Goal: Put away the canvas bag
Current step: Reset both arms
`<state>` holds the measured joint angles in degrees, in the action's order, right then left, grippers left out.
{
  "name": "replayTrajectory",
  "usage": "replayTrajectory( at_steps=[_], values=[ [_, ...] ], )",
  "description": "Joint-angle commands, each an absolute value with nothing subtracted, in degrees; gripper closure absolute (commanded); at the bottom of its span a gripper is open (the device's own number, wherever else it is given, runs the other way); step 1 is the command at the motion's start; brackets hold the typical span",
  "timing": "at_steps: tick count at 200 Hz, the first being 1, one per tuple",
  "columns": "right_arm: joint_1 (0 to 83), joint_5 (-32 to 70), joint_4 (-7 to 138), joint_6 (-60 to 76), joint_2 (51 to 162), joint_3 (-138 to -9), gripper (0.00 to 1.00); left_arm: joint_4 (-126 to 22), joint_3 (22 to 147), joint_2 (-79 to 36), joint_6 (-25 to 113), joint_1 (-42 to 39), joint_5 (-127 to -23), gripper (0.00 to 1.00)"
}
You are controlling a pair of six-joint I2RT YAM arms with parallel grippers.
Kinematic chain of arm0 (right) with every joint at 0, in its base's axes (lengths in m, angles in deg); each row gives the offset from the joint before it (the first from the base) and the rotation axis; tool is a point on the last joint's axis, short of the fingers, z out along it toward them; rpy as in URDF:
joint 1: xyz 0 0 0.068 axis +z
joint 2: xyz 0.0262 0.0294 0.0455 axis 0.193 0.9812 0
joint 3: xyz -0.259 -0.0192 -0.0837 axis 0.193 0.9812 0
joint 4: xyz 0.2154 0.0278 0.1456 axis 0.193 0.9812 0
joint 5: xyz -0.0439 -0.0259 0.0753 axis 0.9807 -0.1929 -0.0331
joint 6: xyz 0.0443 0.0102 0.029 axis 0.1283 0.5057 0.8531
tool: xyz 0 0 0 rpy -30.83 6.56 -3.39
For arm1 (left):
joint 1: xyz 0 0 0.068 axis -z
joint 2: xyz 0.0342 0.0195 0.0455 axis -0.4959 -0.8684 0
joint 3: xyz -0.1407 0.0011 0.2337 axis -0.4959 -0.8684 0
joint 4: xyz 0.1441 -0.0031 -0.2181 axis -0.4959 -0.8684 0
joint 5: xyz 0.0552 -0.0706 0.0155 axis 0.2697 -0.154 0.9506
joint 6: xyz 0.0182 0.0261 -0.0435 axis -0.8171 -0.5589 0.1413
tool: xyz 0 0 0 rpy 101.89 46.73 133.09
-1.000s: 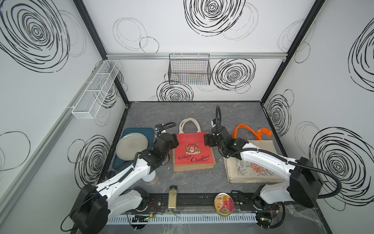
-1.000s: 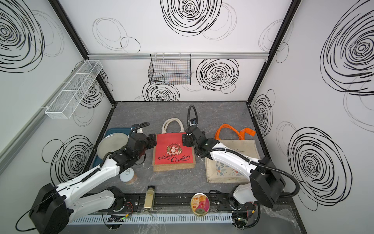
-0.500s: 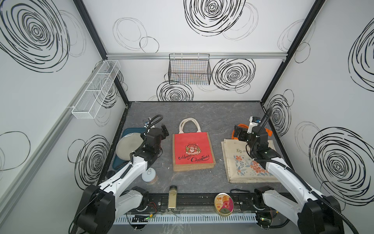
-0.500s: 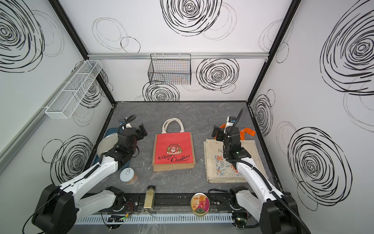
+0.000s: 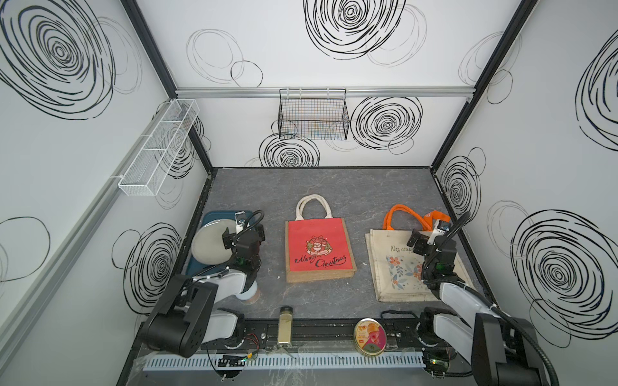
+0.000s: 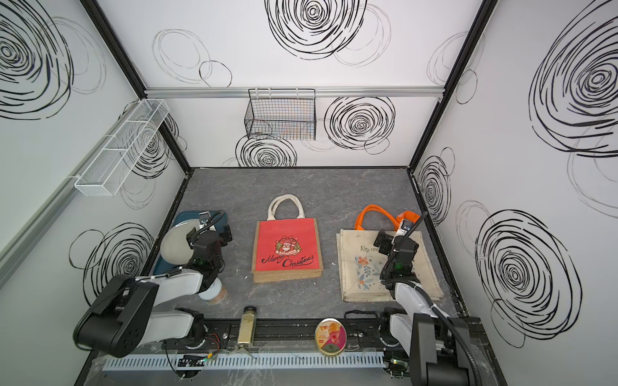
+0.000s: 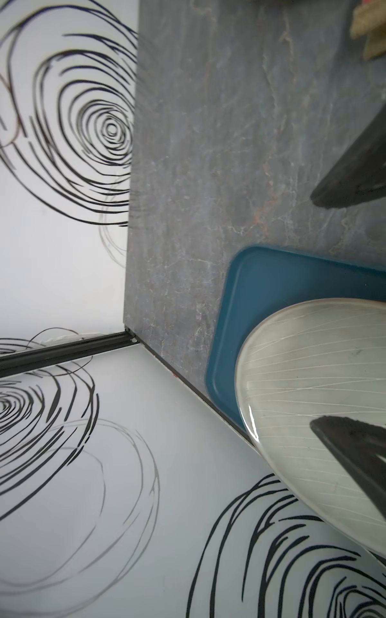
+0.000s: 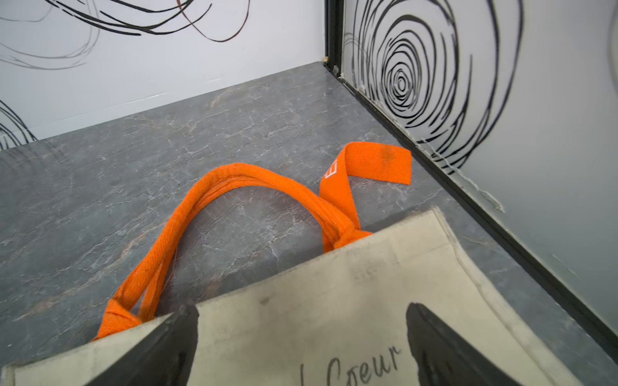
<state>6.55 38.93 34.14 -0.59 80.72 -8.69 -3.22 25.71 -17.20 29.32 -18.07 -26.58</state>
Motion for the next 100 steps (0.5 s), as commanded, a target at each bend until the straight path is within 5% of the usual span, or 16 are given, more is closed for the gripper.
replayTrajectory(
  at_steps=[1, 53, 100],
  values=[
    [6.47, 35.87, 22.43, -1.0, 87.19, -11.72, 0.0, 15.91, 25.1, -20.92, 25.76, -19.89, -31.08, 0.01],
    [7.03, 31.98, 20.55, -3.52, 101.18, -18.85, 0.0, 16.61, 24.17, -21.56, 27.13, -22.88, -38.78, 0.01],
    [7.88, 30.82, 21.69, -4.81, 102.66, -20.07, 0.0, 21.9, 22.51, -23.86, 25.98, -23.49, -43.46, 0.01]
  ],
)
